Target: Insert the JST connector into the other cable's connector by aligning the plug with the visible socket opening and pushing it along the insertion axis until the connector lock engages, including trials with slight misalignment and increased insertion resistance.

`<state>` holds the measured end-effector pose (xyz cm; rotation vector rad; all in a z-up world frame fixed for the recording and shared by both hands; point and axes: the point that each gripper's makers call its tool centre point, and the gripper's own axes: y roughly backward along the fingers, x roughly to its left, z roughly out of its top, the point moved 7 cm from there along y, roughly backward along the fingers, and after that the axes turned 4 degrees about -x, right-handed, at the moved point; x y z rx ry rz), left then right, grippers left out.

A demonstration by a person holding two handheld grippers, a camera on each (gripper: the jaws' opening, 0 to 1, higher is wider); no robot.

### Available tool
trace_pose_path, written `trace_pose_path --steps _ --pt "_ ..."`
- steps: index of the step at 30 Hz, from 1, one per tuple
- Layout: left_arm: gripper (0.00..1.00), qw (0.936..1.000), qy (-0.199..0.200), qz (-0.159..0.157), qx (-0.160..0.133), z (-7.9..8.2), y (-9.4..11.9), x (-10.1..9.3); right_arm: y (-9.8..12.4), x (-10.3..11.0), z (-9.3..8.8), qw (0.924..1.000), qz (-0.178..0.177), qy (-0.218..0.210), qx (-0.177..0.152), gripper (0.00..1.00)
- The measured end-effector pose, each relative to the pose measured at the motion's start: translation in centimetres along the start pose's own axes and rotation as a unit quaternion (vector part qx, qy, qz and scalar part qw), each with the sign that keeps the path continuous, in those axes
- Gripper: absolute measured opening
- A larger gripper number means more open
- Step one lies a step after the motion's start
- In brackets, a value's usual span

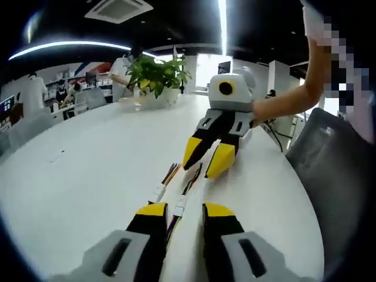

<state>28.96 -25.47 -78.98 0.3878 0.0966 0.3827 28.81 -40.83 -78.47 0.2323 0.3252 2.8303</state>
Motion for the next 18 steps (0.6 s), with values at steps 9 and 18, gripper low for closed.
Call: trace_pose_path --steps 9,18 --pt "0.26 0.9982 -0.010 0.059 -0.010 1.6 3.7 0.0 1.4 1.1 1.9 0.9997 -0.010 -0.016 -0.013 0.26" --pt "0.52 0.9974 -0.004 0.062 -0.037 3.7 5.1 -2.4 2.4 3.4 3.5 0.9988 -0.012 -0.047 0.000 0.51"
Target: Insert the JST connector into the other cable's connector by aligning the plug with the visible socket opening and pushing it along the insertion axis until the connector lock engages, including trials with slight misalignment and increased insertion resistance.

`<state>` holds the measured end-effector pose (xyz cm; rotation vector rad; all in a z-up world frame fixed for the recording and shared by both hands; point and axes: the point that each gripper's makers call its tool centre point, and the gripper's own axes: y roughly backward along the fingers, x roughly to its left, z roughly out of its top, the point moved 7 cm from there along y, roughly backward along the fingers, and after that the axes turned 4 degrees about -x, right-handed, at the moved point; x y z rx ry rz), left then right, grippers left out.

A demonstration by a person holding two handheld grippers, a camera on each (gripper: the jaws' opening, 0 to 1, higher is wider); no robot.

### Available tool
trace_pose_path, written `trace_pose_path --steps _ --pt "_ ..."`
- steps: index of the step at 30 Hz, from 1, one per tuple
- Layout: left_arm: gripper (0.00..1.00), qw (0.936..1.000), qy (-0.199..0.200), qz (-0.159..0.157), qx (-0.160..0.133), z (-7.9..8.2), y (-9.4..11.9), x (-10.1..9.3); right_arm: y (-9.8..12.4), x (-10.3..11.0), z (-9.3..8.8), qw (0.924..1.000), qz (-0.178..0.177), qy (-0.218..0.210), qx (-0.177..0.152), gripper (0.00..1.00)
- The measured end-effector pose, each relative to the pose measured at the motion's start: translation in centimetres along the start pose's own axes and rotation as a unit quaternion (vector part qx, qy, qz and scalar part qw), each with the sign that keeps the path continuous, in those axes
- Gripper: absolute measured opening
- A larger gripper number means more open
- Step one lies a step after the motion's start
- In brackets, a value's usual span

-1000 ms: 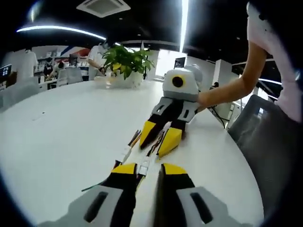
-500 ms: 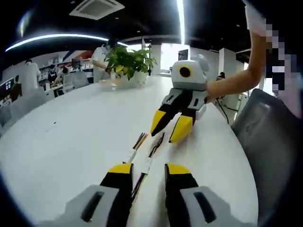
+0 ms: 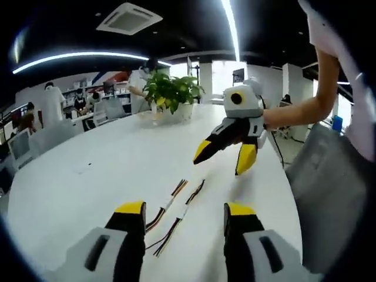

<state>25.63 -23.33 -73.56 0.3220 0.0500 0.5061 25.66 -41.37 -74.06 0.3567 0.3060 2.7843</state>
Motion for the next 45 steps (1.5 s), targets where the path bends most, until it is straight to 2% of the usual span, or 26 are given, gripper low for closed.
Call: trace_pose_path --steps 1,3,6,7,11,15,18,22,25,31,36,40,45 --pt "0.52 0.9999 -0.006 -0.009 -0.008 0.3 0.2 -0.5 0.2 0.4 0.1 1.0000 -0.005 0.006 0.005 0.53" --pt "0.53 0.9999 -0.008 -0.008 -0.011 0.9 0.4 -1.1 0.4 1.0 0.4 0.9998 -0.009 0.013 0.010 0.57" --pt "0.63 0.9998 -0.007 0.000 -0.018 1.6 0.8 -1.6 0.8 1.6 0.8 0.9996 -0.018 0.007 0.022 0.58" --pt "0.65 0.9998 -0.008 0.001 -0.020 1.8 1.0 -1.7 1.0 1.6 0.9 0.9992 -0.031 0.006 0.024 0.60" --pt "0.65 0.9997 -0.009 -0.004 -0.024 2.8 1.8 -2.3 1.3 2.4 1.6 0.9990 -0.036 0.007 0.026 0.73" --pt "0.76 0.9995 -0.012 0.006 -0.030 3.8 2.4 -2.6 1.5 3.0 2.1 0.9986 -0.042 0.007 0.031 0.77" --pt "0.81 0.9994 -0.016 0.015 -0.028 4.3 2.9 -2.8 1.7 3.5 2.6 0.9985 -0.046 0.010 0.027 0.77" --pt "0.85 0.9995 -0.018 0.021 -0.011 4.7 3.6 -3.2 2.0 4.1 3.1 0.9980 -0.057 0.009 0.026 0.83" --pt "0.85 0.9995 0.024 0.015 -0.014 4.6 4.1 -3.9 2.3 4.5 3.3 0.9971 -0.070 0.000 0.032 0.87" --pt "0.96 0.9984 0.043 0.037 -0.004 4.0 5.0 -4.5 2.9 5.3 2.8 0.9945 -0.094 0.002 0.048 0.88" --pt "0.96 0.9975 0.049 0.048 0.018 3.4 6.0 -5.3 2.8 5.9 2.8 0.9934 -0.105 -0.027 0.038 0.92" --pt "0.97 0.9957 0.062 0.065 0.025 2.7 6.7 -5.8 2.8 6.3 2.7 0.9930 -0.107 -0.034 0.036 0.93" --pt "0.97 0.9930 0.078 0.079 0.041 1.9 7.2 -6.5 3.5 6.8 2.0 0.9896 -0.117 -0.069 0.047 0.93"
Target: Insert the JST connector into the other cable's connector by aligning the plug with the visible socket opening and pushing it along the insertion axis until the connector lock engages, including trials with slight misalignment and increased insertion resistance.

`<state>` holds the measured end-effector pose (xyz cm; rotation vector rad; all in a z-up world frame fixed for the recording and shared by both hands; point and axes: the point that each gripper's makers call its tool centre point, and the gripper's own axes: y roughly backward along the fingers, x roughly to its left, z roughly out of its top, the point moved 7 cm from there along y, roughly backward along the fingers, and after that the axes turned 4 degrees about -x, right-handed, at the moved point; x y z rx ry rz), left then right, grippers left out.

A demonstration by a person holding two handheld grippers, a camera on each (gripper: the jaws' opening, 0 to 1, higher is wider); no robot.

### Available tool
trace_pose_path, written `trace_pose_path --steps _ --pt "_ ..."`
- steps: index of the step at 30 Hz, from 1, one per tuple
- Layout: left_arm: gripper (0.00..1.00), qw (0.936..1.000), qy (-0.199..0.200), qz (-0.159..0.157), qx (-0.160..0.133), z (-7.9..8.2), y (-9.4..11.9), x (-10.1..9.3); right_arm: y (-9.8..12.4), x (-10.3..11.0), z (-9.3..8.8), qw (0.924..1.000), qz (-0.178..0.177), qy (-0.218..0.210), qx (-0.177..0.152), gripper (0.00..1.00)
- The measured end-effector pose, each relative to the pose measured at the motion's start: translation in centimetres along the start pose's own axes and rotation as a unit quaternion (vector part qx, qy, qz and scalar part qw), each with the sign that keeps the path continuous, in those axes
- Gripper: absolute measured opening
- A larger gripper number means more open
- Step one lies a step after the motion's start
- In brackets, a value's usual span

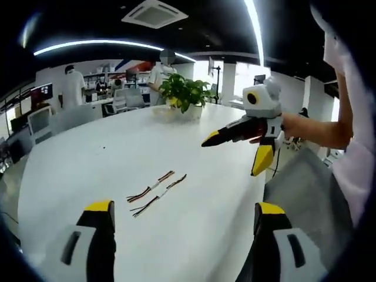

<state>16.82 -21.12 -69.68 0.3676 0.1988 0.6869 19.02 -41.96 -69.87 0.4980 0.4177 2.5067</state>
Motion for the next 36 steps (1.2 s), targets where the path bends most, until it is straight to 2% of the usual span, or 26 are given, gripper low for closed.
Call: trace_pose_path --steps 6,10,16,22,27,36 --pt "0.96 0.9998 0.012 -0.002 -0.015 0.0 0.3 -0.7 1.1 -0.2 -0.3 0.9994 -0.028 -0.018 -0.009 0.94" --pt "0.96 0.9995 0.030 0.002 0.009 -0.8 0.2 -0.9 1.4 0.0 -0.7 0.9987 -0.039 -0.030 -0.010 0.95" --pt "0.96 0.9995 0.028 0.001 0.016 -1.1 0.1 -1.8 1.6 -0.1 -1.9 0.9972 -0.059 -0.043 0.012 0.94" --pt "0.96 0.9990 0.043 0.010 0.009 -1.5 0.0 -2.1 1.7 0.1 -2.6 0.9962 -0.075 -0.032 0.033 0.94" --pt "0.96 0.9983 0.051 0.020 0.019 -2.2 0.1 -2.1 1.4 0.7 -3.0 0.9960 -0.072 -0.019 0.049 0.94" --pt "0.94 0.9965 0.072 0.032 0.028 -2.6 0.1 -2.4 2.1 0.4 -2.6 0.9952 -0.071 -0.001 0.068 0.93"
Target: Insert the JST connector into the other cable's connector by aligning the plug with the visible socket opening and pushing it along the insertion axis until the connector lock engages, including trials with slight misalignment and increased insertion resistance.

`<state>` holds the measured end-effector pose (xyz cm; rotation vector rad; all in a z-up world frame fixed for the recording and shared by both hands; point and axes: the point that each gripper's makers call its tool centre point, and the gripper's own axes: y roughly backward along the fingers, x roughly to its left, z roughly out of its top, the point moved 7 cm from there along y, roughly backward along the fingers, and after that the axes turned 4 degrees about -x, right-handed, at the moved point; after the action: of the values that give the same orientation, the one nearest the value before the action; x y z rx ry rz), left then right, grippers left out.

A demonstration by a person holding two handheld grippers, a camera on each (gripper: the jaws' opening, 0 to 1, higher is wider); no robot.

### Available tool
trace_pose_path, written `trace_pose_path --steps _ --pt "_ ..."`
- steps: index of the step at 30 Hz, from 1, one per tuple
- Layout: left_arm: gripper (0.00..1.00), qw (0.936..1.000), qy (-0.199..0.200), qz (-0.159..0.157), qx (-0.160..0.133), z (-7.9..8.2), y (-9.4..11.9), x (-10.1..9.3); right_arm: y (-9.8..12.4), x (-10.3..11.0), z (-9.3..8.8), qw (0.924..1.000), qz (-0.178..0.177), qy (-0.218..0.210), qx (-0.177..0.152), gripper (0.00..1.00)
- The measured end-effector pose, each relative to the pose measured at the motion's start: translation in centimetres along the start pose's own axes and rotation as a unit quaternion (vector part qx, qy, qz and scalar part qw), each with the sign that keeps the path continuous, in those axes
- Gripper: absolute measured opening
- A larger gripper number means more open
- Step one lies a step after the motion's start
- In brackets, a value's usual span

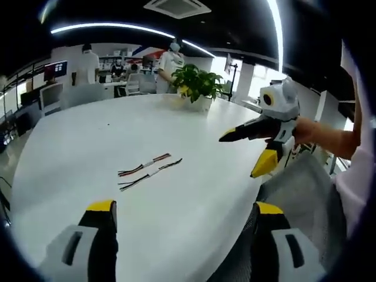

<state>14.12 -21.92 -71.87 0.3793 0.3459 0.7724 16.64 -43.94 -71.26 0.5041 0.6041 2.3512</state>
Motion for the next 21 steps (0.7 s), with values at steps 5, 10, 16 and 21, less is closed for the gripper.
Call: trace_pose_path --steps 5,10,16,21 --pt "0.92 1.0000 0.006 0.005 0.002 -0.1 0.1 0.0 0.2 -0.3 -0.7 0.9996 -0.004 0.007 0.026 0.91" --pt "0.90 0.9979 0.053 -0.002 -0.036 0.6 0.4 0.0 0.5 -0.5 -0.8 0.9995 -0.005 -0.002 0.030 0.91" --pt "0.89 0.9971 0.060 -0.006 -0.045 1.0 0.6 0.2 0.6 -0.3 -0.6 0.9996 -0.001 -0.004 0.029 0.91" --pt "0.89 0.9981 0.051 0.002 -0.035 0.7 0.7 0.3 0.5 -0.1 -0.2 0.9997 0.002 -0.001 0.023 0.90"
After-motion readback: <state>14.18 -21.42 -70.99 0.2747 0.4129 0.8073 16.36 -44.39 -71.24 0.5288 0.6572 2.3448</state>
